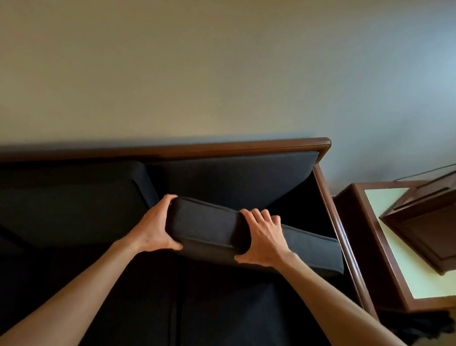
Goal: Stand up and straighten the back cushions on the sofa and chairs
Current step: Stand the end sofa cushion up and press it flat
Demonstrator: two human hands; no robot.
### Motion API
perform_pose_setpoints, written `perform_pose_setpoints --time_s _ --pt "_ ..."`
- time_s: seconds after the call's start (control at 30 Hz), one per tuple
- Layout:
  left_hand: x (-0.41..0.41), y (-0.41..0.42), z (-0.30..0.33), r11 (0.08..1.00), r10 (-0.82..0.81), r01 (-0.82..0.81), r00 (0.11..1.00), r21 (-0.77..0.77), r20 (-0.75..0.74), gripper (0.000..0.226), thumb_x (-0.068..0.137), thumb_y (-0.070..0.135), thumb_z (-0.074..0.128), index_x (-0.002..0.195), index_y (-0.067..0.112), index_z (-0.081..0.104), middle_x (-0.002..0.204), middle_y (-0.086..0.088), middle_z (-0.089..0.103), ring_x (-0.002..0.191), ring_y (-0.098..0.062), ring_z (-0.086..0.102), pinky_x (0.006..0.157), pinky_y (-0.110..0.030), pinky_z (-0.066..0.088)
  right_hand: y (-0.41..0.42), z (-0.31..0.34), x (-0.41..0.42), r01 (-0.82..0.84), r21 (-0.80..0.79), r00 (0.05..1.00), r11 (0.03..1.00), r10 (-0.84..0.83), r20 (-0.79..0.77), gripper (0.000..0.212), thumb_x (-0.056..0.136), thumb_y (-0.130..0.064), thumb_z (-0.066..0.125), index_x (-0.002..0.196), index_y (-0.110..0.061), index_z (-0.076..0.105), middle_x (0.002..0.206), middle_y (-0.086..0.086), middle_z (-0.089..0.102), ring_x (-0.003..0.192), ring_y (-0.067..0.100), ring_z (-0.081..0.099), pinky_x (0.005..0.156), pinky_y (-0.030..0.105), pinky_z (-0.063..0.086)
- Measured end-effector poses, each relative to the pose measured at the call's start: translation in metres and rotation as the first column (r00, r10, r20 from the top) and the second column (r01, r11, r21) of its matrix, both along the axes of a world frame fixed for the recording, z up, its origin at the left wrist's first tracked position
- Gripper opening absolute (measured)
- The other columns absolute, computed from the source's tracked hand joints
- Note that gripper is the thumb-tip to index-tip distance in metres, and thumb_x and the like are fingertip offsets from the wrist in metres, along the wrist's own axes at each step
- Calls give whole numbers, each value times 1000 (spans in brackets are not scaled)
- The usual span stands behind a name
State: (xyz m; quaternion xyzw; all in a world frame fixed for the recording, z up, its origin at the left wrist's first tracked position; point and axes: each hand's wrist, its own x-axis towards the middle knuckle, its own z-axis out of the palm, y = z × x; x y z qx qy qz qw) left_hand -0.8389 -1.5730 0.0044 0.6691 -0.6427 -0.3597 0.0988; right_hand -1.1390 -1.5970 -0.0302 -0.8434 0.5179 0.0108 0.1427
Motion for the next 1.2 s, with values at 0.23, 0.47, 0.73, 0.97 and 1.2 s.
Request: perform_pose_setpoints --time_s 0.23,0.47,0.73,0.97,1.2 --pt "19 0 -44 988 -18 -30 951 151 309 111 50 17 89 140 33 25 148 4 26 126 -38 38 93 -49 49 -4 -35 -22 21 38 991 999 -16 -133 116 45 -69 68 145 -25 29 134 -2 46 119 24 45 106 49 30" --pt "-41 -17 -56 972 -228 212 738 103 635 113 59 19 82 151 20 16 153 -2 27 149 -29 10 108 -77 -1 -12 -41 -43 -34 35 976 999 41 -212 119 40 -59 72 145 -23 30 123 3 51 110 26 50 97 43 38" --pt "-66 -37 -63 981 -155 191 826 -10 542 104 51 24 77 143 23 30 138 6 44 131 -20 39 112 -63 19 -65 -29 -74 -86 18 942 996 87 -325 117 41 -53 77 143 -20 33 120 3 52 108 27 52 88 42 42" --pt "-102 -58 -67 986 -132 168 856 -26 500 101 54 28 79 143 25 31 140 5 43 132 -22 38 111 -62 23 -100 -29 -106 -88 28 918 996 92 -385 117 44 -50 81 145 -20 31 123 4 51 111 27 52 93 42 41" --pt "-88 -108 -61 987 -155 156 840 41 520 112 50 30 85 146 23 28 143 2 42 134 -24 38 111 -62 24 -143 -35 -95 -73 40 944 997 82 -320 121 49 -48 84 149 -24 20 135 5 44 125 27 43 106 45 33"
